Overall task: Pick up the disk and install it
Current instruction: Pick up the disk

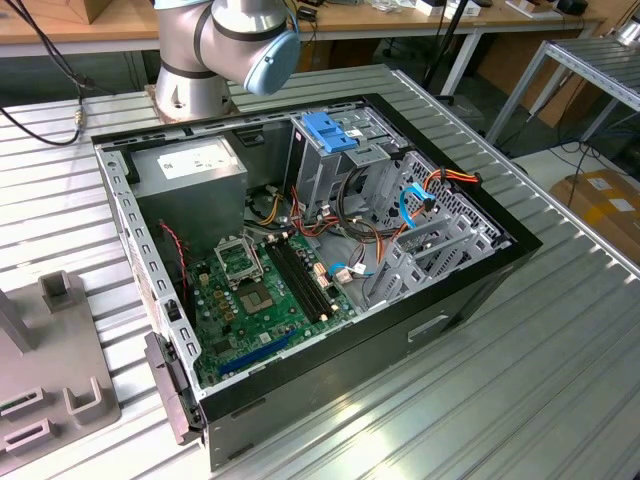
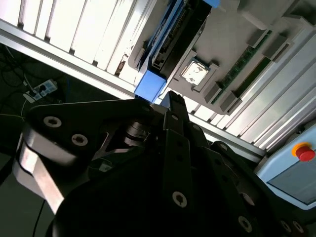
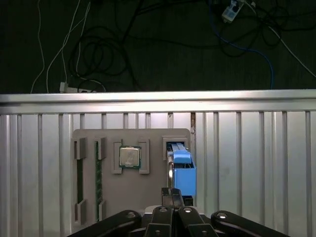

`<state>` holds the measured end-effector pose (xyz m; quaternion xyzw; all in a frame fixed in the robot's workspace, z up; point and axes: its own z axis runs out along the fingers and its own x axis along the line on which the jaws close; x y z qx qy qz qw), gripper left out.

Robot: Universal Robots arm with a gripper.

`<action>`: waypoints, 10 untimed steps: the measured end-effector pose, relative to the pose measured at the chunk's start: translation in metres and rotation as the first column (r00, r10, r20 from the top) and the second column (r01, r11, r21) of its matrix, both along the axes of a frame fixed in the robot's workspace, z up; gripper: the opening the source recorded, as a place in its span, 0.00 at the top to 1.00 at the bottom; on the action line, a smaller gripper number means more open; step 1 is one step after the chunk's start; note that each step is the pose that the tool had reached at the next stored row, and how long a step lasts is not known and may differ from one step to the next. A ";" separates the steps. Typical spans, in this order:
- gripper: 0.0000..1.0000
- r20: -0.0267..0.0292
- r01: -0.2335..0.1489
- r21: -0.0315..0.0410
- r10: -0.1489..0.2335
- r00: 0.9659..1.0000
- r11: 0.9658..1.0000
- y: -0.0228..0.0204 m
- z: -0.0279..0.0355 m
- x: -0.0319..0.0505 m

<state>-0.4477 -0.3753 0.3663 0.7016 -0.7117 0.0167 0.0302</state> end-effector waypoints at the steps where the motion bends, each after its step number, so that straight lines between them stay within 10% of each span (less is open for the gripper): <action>1: 0.89 0.000 0.000 0.000 0.000 1.000 1.000 0.0023 0.0000 0.0001; 10: 0.89 0.000 -0.001 0.000 0.001 1.000 1.000 0.0071 -0.0045 -0.0030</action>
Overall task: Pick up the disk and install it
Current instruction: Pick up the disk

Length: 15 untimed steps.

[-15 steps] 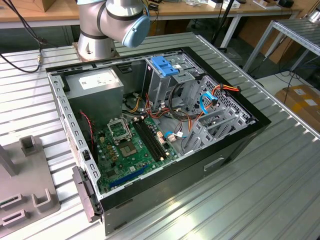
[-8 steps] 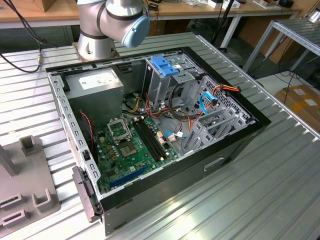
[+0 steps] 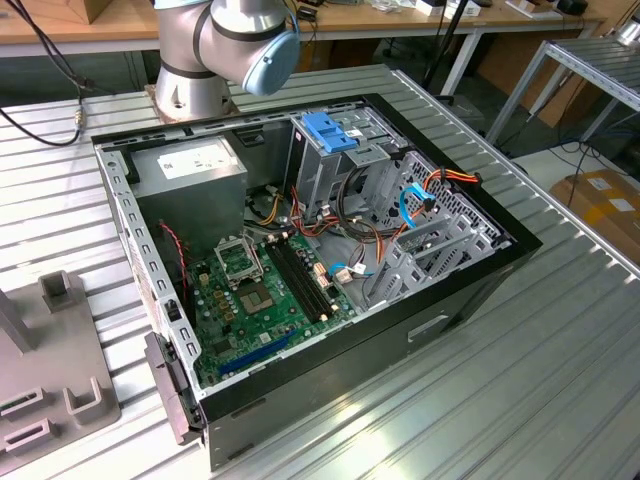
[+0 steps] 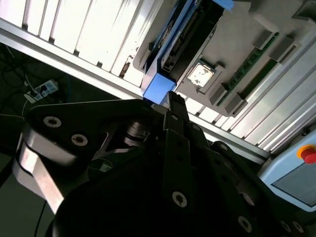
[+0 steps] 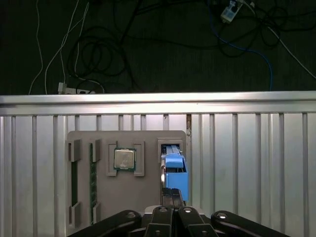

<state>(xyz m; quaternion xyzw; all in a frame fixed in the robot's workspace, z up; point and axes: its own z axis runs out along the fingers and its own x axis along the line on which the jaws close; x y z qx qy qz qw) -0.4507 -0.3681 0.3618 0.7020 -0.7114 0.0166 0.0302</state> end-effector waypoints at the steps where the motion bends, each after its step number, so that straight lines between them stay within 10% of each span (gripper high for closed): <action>1: 0.89 0.000 0.000 0.000 0.000 1.000 1.000 0.0001 -0.0001 -0.0001; 7: 0.89 0.000 0.000 0.000 0.000 1.000 1.000 0.0002 -0.0001 0.0000; 13: 0.46 0.000 0.000 0.000 0.000 1.000 1.000 0.0003 -0.0002 -0.0001; 15: 0.46 0.000 0.000 0.000 0.000 1.000 1.000 0.0003 -0.0002 0.0000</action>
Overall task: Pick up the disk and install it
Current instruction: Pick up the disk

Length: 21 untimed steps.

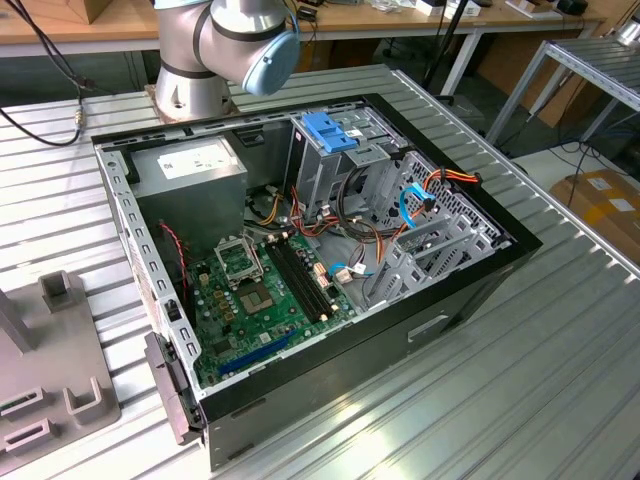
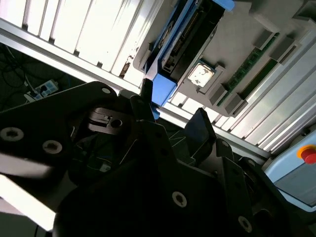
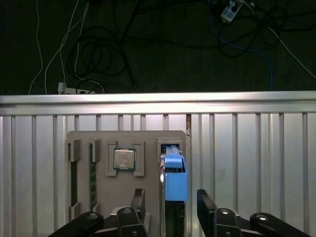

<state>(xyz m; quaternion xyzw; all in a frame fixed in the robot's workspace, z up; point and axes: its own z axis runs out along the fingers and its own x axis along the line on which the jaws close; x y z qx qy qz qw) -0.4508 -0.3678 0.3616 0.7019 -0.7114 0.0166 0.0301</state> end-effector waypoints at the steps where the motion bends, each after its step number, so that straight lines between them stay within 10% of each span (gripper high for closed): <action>1: 0.46 0.000 0.000 0.000 0.000 1.000 1.000 0.0000 0.0000 0.0000; 21: 0.46 0.000 0.000 0.000 0.000 1.000 1.000 0.0011 -0.0036 0.0000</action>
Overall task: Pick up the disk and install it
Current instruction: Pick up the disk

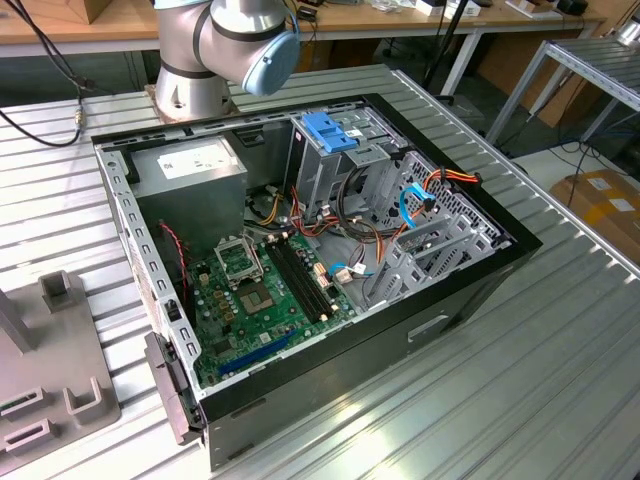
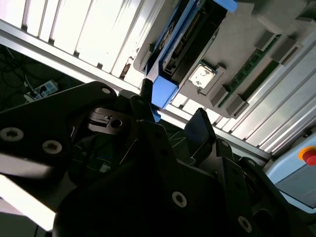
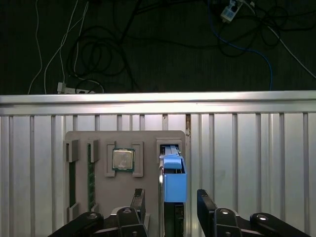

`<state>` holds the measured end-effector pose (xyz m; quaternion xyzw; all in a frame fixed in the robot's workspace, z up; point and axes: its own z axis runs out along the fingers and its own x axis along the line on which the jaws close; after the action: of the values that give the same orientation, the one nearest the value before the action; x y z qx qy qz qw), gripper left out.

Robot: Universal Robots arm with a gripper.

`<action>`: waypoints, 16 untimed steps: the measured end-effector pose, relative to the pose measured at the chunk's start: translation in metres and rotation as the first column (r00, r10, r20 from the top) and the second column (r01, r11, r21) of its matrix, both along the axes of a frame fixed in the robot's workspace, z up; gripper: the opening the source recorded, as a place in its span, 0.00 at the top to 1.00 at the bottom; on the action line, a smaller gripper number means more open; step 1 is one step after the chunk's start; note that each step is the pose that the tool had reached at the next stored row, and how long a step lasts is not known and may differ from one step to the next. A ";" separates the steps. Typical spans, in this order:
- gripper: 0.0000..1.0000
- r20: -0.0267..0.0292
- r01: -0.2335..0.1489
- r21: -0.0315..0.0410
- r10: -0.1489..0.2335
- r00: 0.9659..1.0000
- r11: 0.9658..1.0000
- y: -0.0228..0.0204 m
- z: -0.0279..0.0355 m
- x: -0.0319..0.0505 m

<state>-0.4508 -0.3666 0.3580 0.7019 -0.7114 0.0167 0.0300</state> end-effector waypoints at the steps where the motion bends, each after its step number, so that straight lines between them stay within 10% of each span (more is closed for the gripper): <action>1: 0.46 0.000 0.000 0.000 0.000 1.000 1.000 0.0000 0.0000 0.0000; 16: 0.46 0.000 0.000 0.000 0.000 1.000 1.000 0.0000 -0.0059 0.0000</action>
<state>-0.4508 -0.3666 0.3521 0.7019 -0.7114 0.0166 0.0299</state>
